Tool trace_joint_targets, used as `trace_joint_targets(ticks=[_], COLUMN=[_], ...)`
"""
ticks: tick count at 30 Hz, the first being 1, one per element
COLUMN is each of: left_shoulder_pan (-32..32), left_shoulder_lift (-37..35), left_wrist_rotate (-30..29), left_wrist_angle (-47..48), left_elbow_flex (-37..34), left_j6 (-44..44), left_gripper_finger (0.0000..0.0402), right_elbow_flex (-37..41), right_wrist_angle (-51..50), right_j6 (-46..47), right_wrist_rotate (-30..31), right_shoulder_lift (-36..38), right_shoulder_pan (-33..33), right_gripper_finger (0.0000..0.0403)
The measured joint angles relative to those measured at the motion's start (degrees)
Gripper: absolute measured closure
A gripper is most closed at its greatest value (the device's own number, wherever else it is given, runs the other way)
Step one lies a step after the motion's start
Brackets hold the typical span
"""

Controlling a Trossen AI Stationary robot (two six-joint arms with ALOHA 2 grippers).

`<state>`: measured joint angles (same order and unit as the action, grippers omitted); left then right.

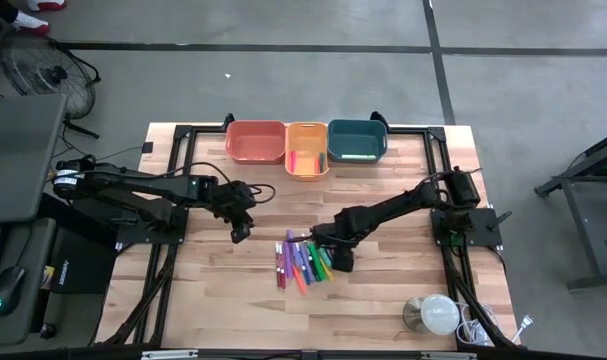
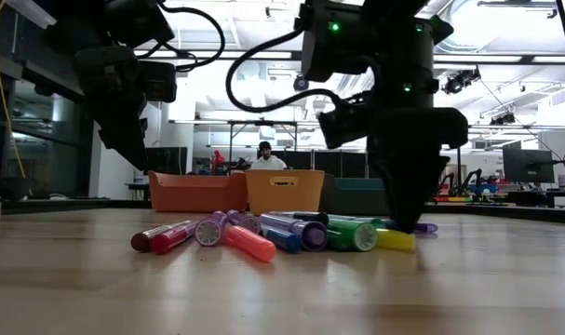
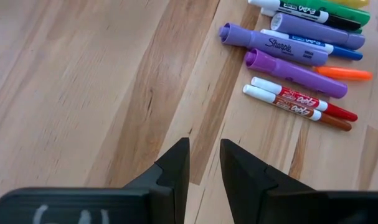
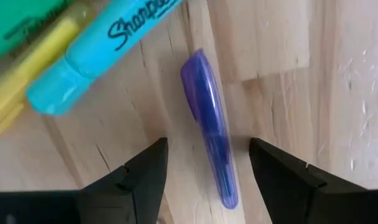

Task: Pick & Place Markers
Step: Put the purple pen into the yellow bin

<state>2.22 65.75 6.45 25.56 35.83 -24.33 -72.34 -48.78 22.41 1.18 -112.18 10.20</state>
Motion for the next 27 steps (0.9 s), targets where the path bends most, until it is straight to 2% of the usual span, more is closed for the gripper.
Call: trace_joint_targets(ticks=[16,20,27], left_shoulder_pan=[0.0,0.0,0.01], left_shoulder_lift=[0.01,0.0,0.01], left_wrist_rotate=[-0.15,-1.15,-1.66], left_wrist_angle=[0.07,0.07,0.04], left_elbow_flex=[0.0,0.0,0.0], left_j6=[0.49,0.67,1.54], left_gripper_finger=[0.0314,0.0314,0.0314], right_elbow_flex=[0.14,0.14,0.2], right_wrist_angle=[2.34,2.99,4.2], right_j6=[-7.36,-9.53,-11.21], right_wrist_rotate=[1.85,3.68,4.33], right_shoulder_lift=[0.0,0.0,0.0], right_shoulder_pan=[0.92,1.63,1.95], right_gripper_finger=[0.0195,0.0221,0.0291])
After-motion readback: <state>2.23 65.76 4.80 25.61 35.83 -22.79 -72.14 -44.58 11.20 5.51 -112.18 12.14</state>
